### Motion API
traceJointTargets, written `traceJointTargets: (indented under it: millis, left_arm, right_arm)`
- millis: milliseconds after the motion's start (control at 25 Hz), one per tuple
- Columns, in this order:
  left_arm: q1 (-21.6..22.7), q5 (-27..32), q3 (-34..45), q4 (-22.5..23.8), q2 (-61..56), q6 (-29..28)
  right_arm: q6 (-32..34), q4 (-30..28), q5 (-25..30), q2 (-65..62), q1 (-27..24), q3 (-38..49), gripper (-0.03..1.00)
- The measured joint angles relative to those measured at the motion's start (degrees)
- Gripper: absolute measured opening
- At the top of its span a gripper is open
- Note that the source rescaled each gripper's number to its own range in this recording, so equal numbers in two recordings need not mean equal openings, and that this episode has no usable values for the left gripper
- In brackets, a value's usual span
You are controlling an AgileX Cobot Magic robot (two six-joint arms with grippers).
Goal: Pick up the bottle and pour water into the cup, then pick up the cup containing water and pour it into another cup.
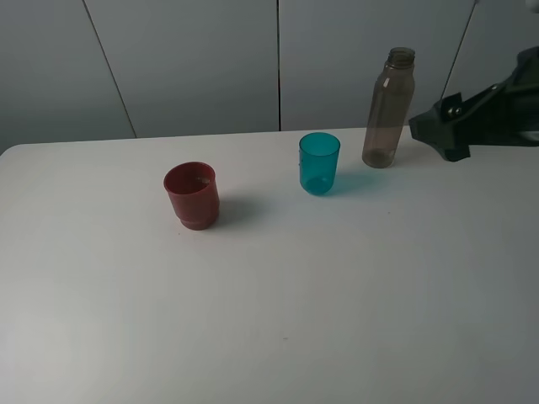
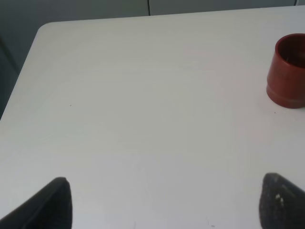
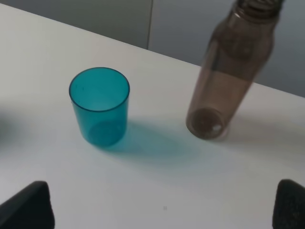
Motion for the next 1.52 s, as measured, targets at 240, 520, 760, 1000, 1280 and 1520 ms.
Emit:
traceJointTargets:
  millis: [240,520,760,1000,1280,1520]
  left_arm:
    - [0.00,0.00,0.00,0.00,0.00,0.00]
    - [0.00,0.00,0.00,0.00,0.00,0.00]
    - [0.00,0.00,0.00,0.00,0.00,0.00]
    - [0.00,0.00,0.00,0.00,0.00,0.00]
    - [0.00,0.00,0.00,0.00,0.00,0.00]
    - [0.00,0.00,0.00,0.00,0.00,0.00]
  right_arm:
    - [-0.12,4.65,22.51,-18.15,0.00,0.05,0.98]
    - [-0.86,6.09,40.30,-32.08,0.00,0.76,0.98]
    - [-1.47,6.84,43.57,-42.62,0.00,5.00,0.98]
    - [-1.85,7.53,43.29,-51.88,0.00,5.09,0.98]
    - [-1.59,6.99,43.07,-55.44,0.00,5.09,0.98]
    - [-1.35,6.37,43.07,-55.57,-5.12,5.09,0.98]
